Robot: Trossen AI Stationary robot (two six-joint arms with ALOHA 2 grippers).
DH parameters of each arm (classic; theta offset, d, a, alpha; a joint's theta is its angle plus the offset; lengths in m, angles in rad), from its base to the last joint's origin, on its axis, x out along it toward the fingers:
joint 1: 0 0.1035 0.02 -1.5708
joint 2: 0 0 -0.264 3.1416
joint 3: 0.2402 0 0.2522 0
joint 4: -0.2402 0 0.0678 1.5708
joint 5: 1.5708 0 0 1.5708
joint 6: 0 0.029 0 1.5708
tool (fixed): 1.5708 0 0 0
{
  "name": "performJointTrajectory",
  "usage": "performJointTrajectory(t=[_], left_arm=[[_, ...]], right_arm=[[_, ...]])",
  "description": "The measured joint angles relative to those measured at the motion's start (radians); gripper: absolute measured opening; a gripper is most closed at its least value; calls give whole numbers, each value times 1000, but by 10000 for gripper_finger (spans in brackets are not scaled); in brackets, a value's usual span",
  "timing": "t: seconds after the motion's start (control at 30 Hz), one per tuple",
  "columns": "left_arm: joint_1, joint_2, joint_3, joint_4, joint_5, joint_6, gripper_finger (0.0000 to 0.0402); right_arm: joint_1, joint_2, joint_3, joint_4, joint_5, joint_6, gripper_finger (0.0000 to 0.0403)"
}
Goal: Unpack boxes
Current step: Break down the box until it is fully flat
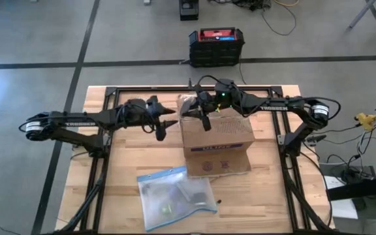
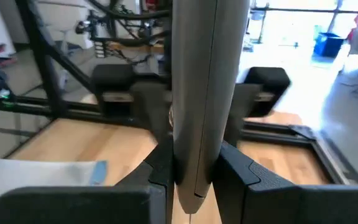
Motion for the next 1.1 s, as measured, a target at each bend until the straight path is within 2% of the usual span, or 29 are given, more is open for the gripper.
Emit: performJointTrajectory(t=[0.17, 0.3, 0.6, 0.73, 1.1], left_arm=[[0, 96, -64, 219, 10, -6, 210], [0, 158, -66, 297, 33, -6, 218], [0, 262, -67, 306, 35, 1, 218], [1, 254, -72, 290, 36, -1, 215], [1, 233, -78, 261, 40, -6, 217]], right_arm=[[-11, 0, -68, 160, -1, 24, 56], [-12, 22, -103, 208, 6, 37, 56], [-12, 47, -110, 209, 34, 48, 56], [-12, 61, -110, 216, 70, 42, 56], [4, 66, -113, 219, 52, 21, 56]])
